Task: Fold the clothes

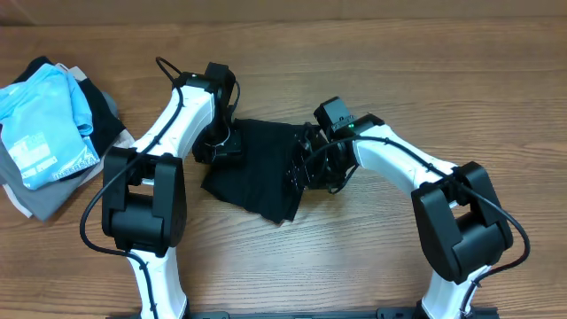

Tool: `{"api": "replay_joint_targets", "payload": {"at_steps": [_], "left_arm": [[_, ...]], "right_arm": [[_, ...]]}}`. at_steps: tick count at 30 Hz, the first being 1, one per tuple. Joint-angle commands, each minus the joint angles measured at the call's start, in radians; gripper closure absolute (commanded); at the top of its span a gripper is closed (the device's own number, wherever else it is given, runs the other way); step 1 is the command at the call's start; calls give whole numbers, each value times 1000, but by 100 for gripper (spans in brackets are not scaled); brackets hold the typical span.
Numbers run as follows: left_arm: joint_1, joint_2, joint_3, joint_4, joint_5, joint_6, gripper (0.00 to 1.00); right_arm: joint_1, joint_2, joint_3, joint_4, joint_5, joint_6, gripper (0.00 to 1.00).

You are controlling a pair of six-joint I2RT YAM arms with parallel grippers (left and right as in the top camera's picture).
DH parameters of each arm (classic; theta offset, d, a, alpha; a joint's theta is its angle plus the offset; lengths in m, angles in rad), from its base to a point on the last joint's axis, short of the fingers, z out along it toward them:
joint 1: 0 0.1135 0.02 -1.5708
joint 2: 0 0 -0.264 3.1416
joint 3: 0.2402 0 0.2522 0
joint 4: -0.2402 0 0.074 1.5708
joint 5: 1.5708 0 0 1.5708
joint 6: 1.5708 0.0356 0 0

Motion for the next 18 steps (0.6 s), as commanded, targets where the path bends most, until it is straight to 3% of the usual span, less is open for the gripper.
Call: {"api": "replay_joint_targets", "payload": {"at_steps": [1,4,9,13,18], "left_arm": [[-6,15,-2,-34,-19,-2,39],[-6,15,-2,-79,-18,-3,37],[-7,15,-2,-187,-11,-5,46],[-8,15,-5,-275,34,-6,50],[-16,15,-5,-300,38,-6,53]], "right_arm": [[5,24,-41,37,13,81,19],[5,58,-46,55,12,103,27],[3,72,-45,112,64,103,93],[-44,72,-16,126,189,135,95],[-104,72,56,118,292,105,83]]}}
